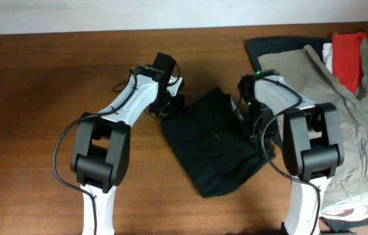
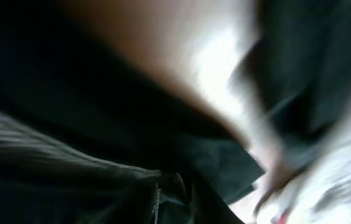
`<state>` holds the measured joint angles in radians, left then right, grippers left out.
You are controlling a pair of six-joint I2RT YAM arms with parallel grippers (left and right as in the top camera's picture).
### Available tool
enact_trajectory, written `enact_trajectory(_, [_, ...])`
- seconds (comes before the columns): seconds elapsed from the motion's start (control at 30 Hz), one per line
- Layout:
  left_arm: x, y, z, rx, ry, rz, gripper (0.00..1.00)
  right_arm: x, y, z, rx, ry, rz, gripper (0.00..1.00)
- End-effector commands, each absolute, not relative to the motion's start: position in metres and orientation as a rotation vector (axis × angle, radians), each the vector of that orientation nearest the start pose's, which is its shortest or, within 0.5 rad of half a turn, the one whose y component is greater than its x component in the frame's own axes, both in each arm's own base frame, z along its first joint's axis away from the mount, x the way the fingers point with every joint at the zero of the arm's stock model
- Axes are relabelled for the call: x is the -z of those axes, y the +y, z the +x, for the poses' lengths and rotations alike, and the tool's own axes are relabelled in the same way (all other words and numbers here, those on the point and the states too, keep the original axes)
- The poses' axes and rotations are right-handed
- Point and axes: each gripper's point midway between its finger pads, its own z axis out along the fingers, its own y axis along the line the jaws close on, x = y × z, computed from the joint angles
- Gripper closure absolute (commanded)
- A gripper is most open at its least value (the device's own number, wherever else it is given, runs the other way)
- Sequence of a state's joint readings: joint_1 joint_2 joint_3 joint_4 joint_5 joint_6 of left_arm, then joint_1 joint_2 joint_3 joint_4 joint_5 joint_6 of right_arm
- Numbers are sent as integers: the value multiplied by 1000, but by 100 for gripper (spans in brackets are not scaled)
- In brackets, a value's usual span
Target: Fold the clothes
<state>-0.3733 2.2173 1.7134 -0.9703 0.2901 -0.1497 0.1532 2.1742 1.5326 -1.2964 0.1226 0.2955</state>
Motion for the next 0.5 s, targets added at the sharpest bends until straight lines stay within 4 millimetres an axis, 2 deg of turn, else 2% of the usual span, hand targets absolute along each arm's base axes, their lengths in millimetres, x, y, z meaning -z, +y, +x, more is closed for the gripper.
enact_trajectory(0.0, [-16, -190, 367, 389, 3212, 384, 76, -20, -1, 382, 427, 3235, 184, 77])
enact_trajectory(0.03, [-18, -184, 351, 370, 3286, 376, 83, -36, 1, 400, 403, 3184, 158, 73])
enact_trajectory(0.07, [-19, -181, 345, 362, 3313, 372, 83, -43, 2, 403, 395, 3181, 160, 73])
enact_trajectory(0.1, [-23, -179, 348, 365, 3307, 360, 83, -48, 3, 401, 393, 3192, 159, 72])
enact_trajectory(0.13, [-38, -177, 363, 382, 3259, 334, 82, -55, 2, 395, 403, 3217, 156, 72])
enact_trajectory(0.2, [-82, -176, 407, 422, 3093, 295, 77, -66, 2, 393, 401, 3213, 158, 70])
enact_trajectory(0.23, [-111, -183, 435, 478, 2952, 368, 47, -82, 6, 398, 347, 3174, 168, 66])
enact_trajectory(0.27, [-135, -209, 449, 658, 2751, 634, 21, -98, 13, 405, 267, 3133, 177, 61])
enact_trajectory(0.3, [-141, -222, 446, 760, 2656, 791, 14, -118, 18, 412, 190, 3090, 190, 59])
enact_trajectory(0.37, [-123, -227, 443, 778, 2671, 843, 8, -154, 25, 417, 69, 3009, 204, 49])
enact_trajectory(0.4, [-109, -229, 442, 782, 2687, 872, 8, -166, 25, 415, 55, 2983, 204, 46])
enact_trajectory(0.43, [-86, -232, 440, 809, 2732, 873, 8, -176, 25, 411, 52, 2969, 202, 41])
enact_trajectory(0.47, [-68, -240, 436, 904, 2754, 868, 8, -179, 24, 407, 54, 2973, 199, 41])
